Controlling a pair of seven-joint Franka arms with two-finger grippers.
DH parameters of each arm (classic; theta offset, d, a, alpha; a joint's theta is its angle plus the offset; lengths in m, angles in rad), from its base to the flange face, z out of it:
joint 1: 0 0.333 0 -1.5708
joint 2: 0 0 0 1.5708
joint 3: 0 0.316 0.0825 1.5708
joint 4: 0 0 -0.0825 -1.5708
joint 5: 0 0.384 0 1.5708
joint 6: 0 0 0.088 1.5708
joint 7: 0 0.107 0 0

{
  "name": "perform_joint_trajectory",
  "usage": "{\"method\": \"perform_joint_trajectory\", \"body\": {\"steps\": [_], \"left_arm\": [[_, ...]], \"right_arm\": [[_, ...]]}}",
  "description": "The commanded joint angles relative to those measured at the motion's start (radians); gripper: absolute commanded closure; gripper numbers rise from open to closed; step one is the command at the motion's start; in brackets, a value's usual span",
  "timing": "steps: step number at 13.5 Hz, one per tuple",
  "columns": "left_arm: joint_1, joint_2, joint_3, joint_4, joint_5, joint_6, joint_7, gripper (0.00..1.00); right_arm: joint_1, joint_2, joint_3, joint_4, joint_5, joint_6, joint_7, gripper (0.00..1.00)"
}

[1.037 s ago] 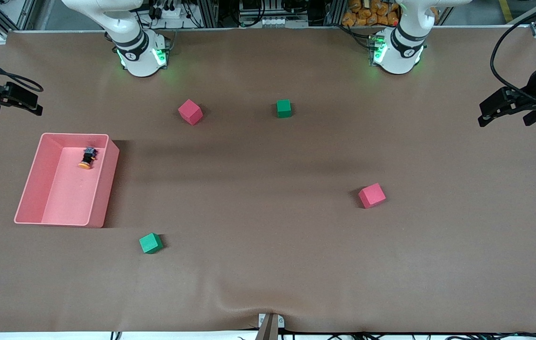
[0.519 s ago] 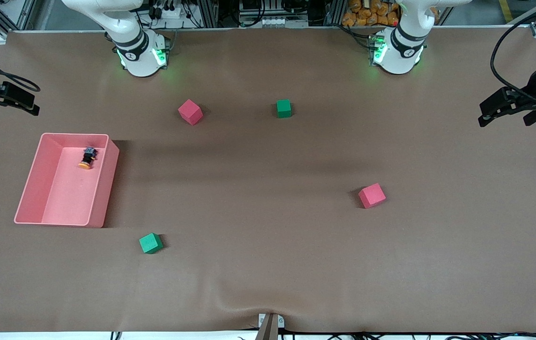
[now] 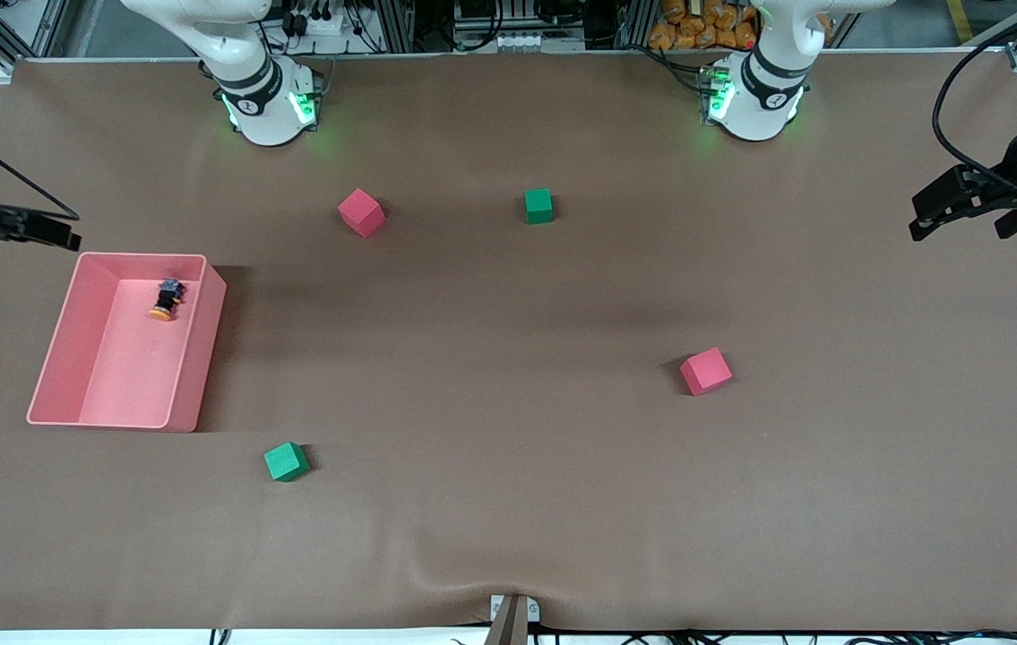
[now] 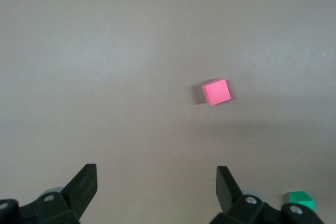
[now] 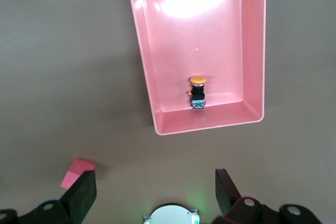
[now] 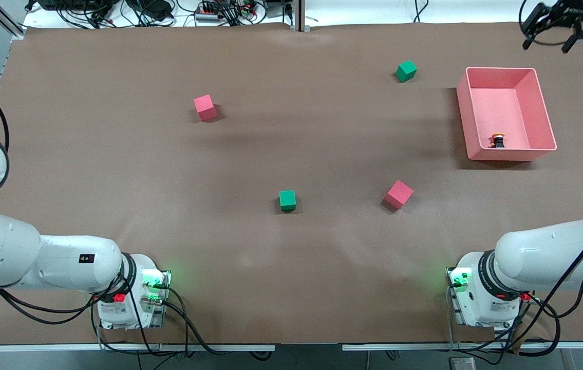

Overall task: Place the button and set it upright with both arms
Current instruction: 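Move the right gripper toward the pink tray, then lower the right gripper into the tray over the yellow button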

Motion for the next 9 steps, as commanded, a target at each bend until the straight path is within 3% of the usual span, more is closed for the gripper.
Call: {"method": "perform_joint_trajectory", "body": {"steps": [1,6,9], "left_arm": [[0.007,-0.005,-0.003,0.007,0.01,-0.007,0.005,0.0],[0.002,-0.002,-0.003,0.007,0.007,-0.005,-0.008,0.0],[0.002,-0.002,-0.003,0.007,0.008,-0.007,-0.009,0.0]], "right_arm": [[-0.047,-0.02,0.015,-0.142,-0.024,0.109,-0.002,0.0],[-0.065,-0.005,0.014,-0.397,-0.051,0.417,-0.004,0.0],[-0.082,0.065,0.015,-0.428,-0.091,0.51,-0.004,0.0]]}}
